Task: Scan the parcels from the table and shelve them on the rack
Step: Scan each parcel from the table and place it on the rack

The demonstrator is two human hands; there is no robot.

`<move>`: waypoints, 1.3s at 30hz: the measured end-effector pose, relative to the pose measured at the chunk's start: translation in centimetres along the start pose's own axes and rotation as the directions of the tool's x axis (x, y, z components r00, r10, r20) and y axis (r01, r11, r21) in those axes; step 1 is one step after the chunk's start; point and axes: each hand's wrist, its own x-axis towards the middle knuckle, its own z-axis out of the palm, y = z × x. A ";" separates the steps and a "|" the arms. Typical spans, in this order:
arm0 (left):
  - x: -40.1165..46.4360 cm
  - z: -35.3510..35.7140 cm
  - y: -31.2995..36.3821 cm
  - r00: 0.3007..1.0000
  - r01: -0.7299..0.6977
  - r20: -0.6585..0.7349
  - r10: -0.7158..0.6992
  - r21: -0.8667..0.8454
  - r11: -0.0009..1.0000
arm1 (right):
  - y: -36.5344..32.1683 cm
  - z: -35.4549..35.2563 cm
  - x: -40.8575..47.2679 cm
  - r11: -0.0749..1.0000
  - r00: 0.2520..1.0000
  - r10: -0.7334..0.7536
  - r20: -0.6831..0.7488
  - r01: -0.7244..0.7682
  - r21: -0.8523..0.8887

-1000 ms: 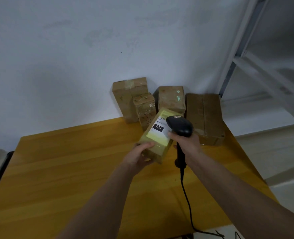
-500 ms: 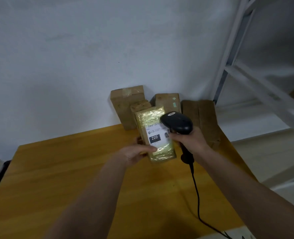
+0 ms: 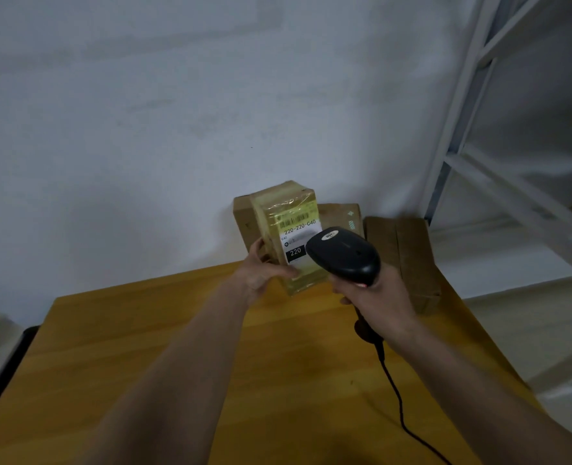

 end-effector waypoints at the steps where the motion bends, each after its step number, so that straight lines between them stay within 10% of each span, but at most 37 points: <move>1: -0.1 -0.1 0.1 1.000 0.004 -0.006 -0.005 -0.010 1.000 | -0.3 0.1 -0.2 1.000 1.000 -0.010 -0.008 0.010 0.007; 23: -0.2 1.5 -4.1 0.980 0.113 0.163 -0.117 0.032 0.993 | -0.4 0.2 -5.7 0.980 0.945 0.177 -0.275 -0.145 0.134; 39: -13.5 22.8 -11.1 0.718 0.157 0.513 -0.471 0.539 0.827 | 0.7 -16.0 -26.4 0.949 0.693 0.293 -0.659 -0.124 0.291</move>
